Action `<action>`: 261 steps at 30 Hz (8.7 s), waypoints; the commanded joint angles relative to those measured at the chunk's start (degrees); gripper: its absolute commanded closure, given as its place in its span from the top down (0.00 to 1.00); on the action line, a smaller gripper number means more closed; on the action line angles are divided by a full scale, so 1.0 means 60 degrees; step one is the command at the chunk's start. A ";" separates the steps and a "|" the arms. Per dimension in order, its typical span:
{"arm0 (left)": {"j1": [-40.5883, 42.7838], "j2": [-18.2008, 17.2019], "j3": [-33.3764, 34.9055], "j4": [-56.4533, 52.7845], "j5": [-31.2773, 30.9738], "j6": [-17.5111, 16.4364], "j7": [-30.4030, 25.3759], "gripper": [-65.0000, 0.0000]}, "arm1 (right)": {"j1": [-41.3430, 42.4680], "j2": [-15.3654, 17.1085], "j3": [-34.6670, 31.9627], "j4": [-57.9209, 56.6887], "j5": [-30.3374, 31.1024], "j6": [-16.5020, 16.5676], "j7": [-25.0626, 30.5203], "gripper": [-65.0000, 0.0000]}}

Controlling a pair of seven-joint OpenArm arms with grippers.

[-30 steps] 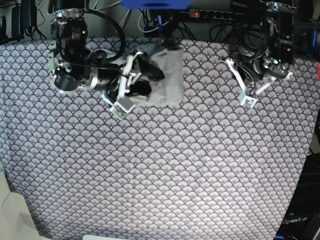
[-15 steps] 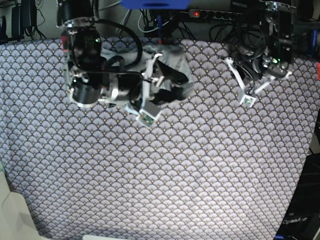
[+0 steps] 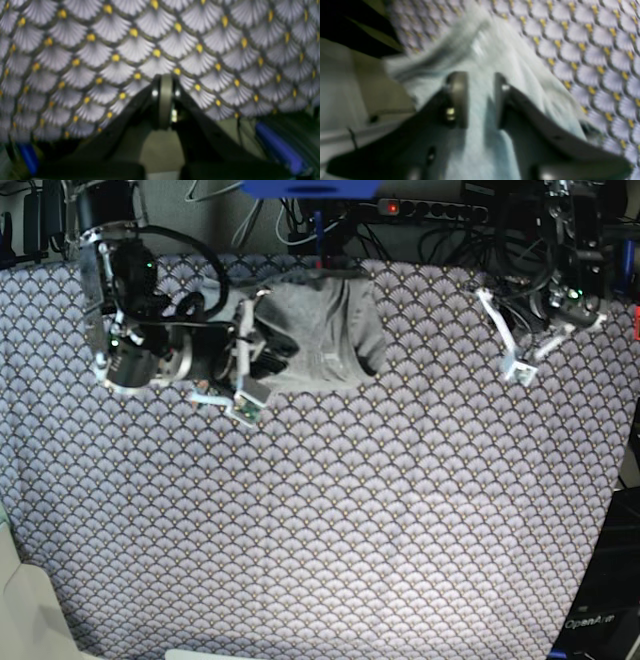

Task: Fold the T-shirt properly

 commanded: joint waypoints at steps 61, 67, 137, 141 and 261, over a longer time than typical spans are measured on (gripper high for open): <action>-0.4122 0.3201 0.6219 -0.2203 0.4573 -0.1781 -0.0137 0.00 | -0.3585 0.1734 0.1514 -0.0868 0.0088 0.0064 0.2790 0.02; -0.4869 0.3319 0.6160 -0.2789 0.4573 -0.1781 -0.0137 0.00 | -0.3966 0.1558 0.0826 -0.0545 0.0103 0.0064 0.3142 0.02; -0.3551 0.4256 0.4285 -0.2906 0.4573 -0.1781 -0.0548 0.00 | -0.2999 0.1221 0.1368 -0.0194 -0.2358 0.0064 0.4138 0.02; -0.4005 0.4504 0.4285 -0.3082 0.4558 -0.1781 -0.0548 0.00 | -0.3233 0.0957 0.1353 0.0011 -0.2358 0.0064 0.4094 0.02; -0.3668 0.3890 0.4710 0.0083 0.4983 -0.1899 0.0405 0.00 | -0.3555 0.0444 0.0108 -0.1542 -0.3457 0.0064 0.7962 0.02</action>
